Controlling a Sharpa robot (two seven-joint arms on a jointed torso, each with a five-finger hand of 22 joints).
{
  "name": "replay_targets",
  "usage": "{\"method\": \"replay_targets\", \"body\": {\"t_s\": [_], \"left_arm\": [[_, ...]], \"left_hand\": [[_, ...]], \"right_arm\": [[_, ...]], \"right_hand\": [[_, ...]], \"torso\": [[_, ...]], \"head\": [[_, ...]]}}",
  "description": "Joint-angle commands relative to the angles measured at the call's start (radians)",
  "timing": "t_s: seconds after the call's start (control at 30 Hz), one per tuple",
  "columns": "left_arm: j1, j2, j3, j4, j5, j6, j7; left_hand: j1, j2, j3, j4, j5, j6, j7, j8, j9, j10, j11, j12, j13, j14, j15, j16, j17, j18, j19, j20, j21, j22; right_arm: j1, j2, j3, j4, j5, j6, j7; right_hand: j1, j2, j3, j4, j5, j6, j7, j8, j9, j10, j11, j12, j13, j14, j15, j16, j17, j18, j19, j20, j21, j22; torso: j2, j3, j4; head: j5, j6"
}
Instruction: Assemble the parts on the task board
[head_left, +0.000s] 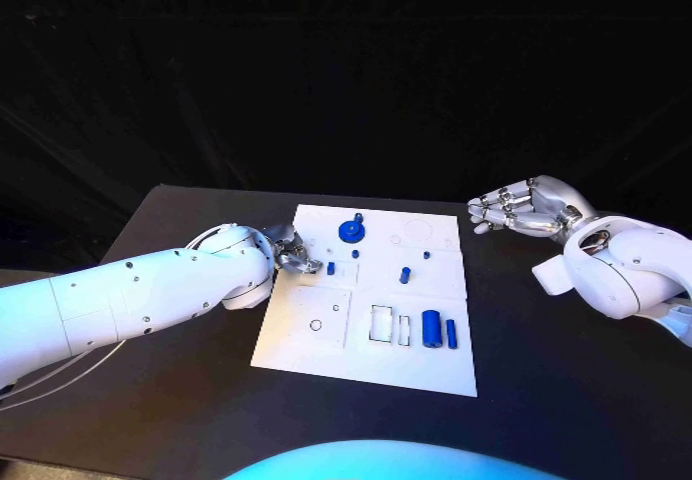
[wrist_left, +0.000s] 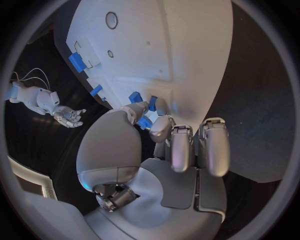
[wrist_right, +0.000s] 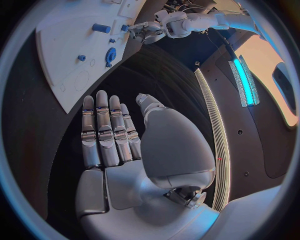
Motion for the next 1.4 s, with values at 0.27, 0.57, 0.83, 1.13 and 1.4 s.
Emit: {"method": "replay_targets", "body": {"t_s": [0.27,0.57,0.83,1.13,1.4], "left_arm": [[-0.005,0.004,-0.004,-0.004,0.016,0.024,-0.024],[-0.005,0.004,-0.004,-0.008,0.016,0.013,-0.028],[-0.005,0.002,-0.003,-0.007,0.019,0.000,-0.025],[-0.005,0.001,0.003,-0.003,0.028,-0.025,-0.019],[-0.004,-0.004,0.018,0.002,0.030,-0.044,-0.016]], "left_hand": [[0.015,0.021,-0.049,0.021,-0.002,0.003,-0.003,-0.006,-0.001,-0.005,-0.004,0.003,0.002,0.077,-0.007,-0.003,0.156,-0.013,0.031,-0.008,0.002,0.075],[0.017,0.031,-0.125,0.061,-0.001,0.005,-0.001,-0.008,-0.003,-0.008,-0.002,0.002,0.000,0.077,-0.006,-0.003,0.156,-0.013,0.031,-0.008,0.001,0.074],[-0.017,0.052,-0.236,0.069,0.002,0.009,0.000,-0.015,-0.008,-0.009,0.000,0.002,0.000,0.077,-0.005,-0.003,0.156,-0.013,0.031,-0.007,0.000,0.074],[-0.060,0.076,-0.313,0.071,0.004,0.013,0.002,-0.020,-0.013,-0.010,0.001,0.002,-0.001,0.077,-0.004,-0.003,0.156,-0.012,0.031,-0.006,-0.002,0.073],[-0.072,0.089,-0.325,0.071,0.004,0.013,0.002,-0.022,-0.014,-0.012,0.001,0.000,-0.003,0.077,-0.003,-0.003,0.156,-0.012,0.030,-0.007,-0.003,0.071]], "right_arm": [[0.000,-0.002,0.000,0.004,-0.002,0.007,0.010],[0.000,-0.003,0.000,0.006,-0.002,0.006,0.010],[0.000,-0.005,0.000,0.006,-0.002,0.005,0.010],[0.000,-0.004,0.000,0.004,-0.002,0.005,0.010],[0.000,-0.003,0.000,0.003,-0.002,0.005,0.010]], "right_hand": [[-0.005,0.003,0.001,0.007,0.004,-0.004,0.004,-0.001,-0.001,-0.009,0.000,0.006,-0.002,-0.007,0.003,-0.001,-0.002,0.008,-0.007,0.002,0.004,-0.002],[-0.005,0.003,0.001,0.007,0.004,-0.004,0.004,-0.001,-0.001,-0.009,0.000,0.006,-0.002,-0.007,0.003,-0.001,-0.002,0.008,-0.007,0.002,0.004,-0.002],[-0.005,0.003,0.001,0.007,0.004,-0.004,0.004,-0.001,-0.001,-0.009,0.000,0.006,-0.002,-0.007,0.003,-0.001,-0.002,0.008,-0.007,0.002,0.004,-0.002],[-0.005,0.003,0.001,0.007,0.004,-0.004,0.004,-0.001,-0.001,-0.009,0.000,0.006,-0.002,-0.007,0.003,-0.001,-0.002,0.008,-0.007,0.002,0.004,-0.002],[-0.005,0.003,0.001,0.007,0.004,-0.004,0.004,-0.001,-0.001,-0.009,0.000,0.006,-0.002,-0.007,0.003,-0.001,-0.002,0.008,-0.007,0.002,0.004,-0.002]], "torso": [[0.001,-0.0005,0.0007],[0.000,-0.0008,0.0009],[0.000,-0.0011,0.0017],[0.000,-0.0014,0.0018],[0.000,-0.0016,0.0012]], "head": [[-0.003,0.003],[-0.005,0.006],[-0.007,0.007],[-0.010,0.007],[-0.009,0.007]]}}
